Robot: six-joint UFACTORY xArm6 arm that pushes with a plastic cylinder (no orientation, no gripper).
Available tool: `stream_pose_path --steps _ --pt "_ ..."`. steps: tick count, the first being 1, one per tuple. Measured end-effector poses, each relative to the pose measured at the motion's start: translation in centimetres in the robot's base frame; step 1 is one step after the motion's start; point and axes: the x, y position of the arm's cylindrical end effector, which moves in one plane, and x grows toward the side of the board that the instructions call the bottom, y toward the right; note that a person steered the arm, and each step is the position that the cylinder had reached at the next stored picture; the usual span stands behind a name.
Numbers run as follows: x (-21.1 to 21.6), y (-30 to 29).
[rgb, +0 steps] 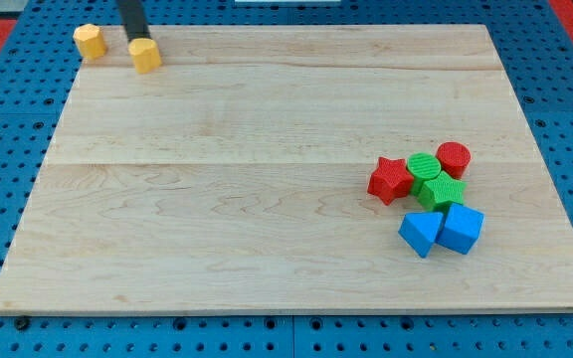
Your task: Move the heart to the top left of the red star
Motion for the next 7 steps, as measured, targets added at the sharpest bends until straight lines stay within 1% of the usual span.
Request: stream_pose_path --steps 1,2,4,5,6,7 --pt "3.0 2.5" --pt "5.4 2.0" --pt "4.3 -4.6" --pt "5.8 -5.1" --pt "7.6 -1.3" --pt "8.9 5.1"
